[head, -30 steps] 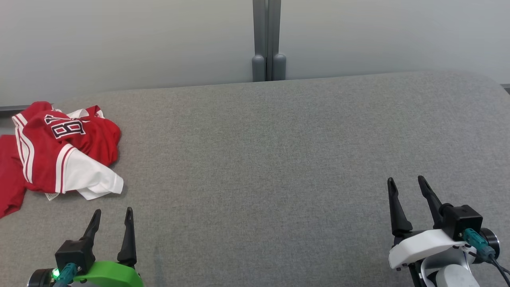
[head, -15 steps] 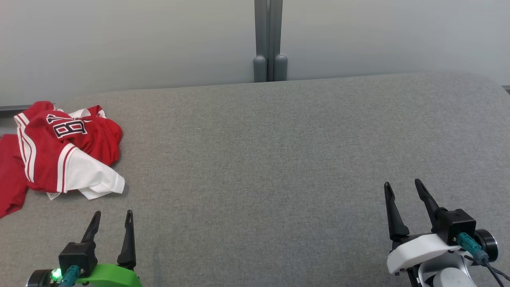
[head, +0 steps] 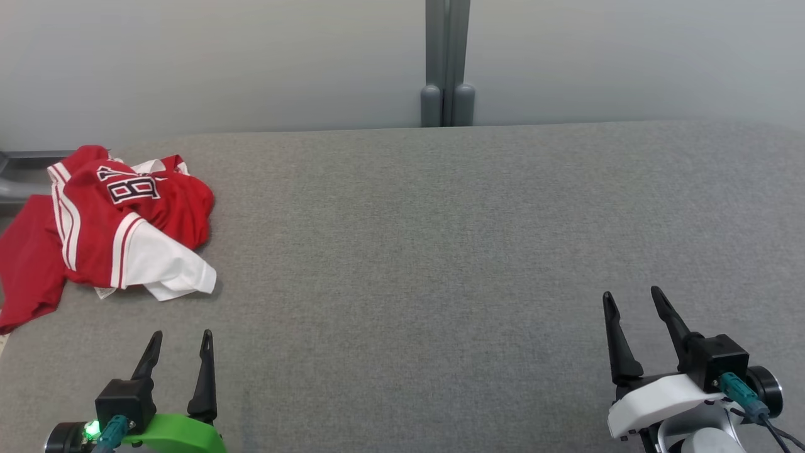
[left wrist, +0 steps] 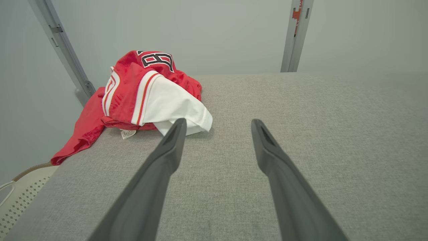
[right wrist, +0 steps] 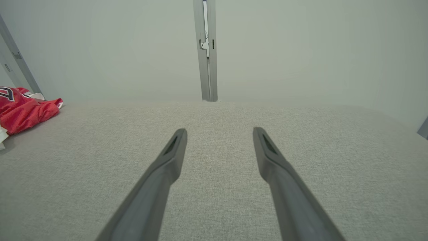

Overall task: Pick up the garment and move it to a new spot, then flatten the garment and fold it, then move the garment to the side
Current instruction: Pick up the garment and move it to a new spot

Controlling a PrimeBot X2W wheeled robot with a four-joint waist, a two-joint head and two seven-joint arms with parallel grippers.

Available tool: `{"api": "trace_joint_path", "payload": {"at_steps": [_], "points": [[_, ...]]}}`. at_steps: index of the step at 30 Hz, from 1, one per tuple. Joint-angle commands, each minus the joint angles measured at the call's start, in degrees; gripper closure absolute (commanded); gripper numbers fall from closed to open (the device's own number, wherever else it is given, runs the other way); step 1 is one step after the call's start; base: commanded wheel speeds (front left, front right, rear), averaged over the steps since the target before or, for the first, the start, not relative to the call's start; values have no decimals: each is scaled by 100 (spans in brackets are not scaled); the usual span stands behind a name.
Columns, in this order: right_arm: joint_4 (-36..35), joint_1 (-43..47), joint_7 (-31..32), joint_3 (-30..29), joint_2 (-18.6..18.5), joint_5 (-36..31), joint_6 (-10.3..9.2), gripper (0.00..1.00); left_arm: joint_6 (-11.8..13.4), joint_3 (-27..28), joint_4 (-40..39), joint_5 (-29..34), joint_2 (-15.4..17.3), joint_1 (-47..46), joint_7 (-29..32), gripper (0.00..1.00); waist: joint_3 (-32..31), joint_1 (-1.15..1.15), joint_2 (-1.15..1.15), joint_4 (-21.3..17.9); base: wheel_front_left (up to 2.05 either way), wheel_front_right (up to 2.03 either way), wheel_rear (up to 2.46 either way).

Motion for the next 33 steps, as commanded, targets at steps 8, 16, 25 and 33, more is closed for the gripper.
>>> {"api": "trace_joint_path", "payload": {"at_steps": [8, 16, 25, 33], "points": [[25, 84, -18, 317, -5, 158, 0, 0, -32, -37, 76, 38, 3, 82, -17, 0, -182, 0, 0, 1449, 0, 0, 0], [126, -97, -18, 703, -5, 294, 0, 0, -24, 96, 93, -43, 74, 297, -12, 0, -229, 0, 0, 2226, 0, 0, 0], [79, -405, -18, 919, -98, 144, -1, 0, -39, -208, 246, -356, -48, -438, 33, 0, 409, 0, 0, 1841, 0, 0, 0], [-102, -1315, -18, 1086, -353, -113, -1, 0, -29, -846, 1197, -1376, 187, -3120, 869, 0, 2066, 0, 0, 1125, 0, 0, 0]]}}
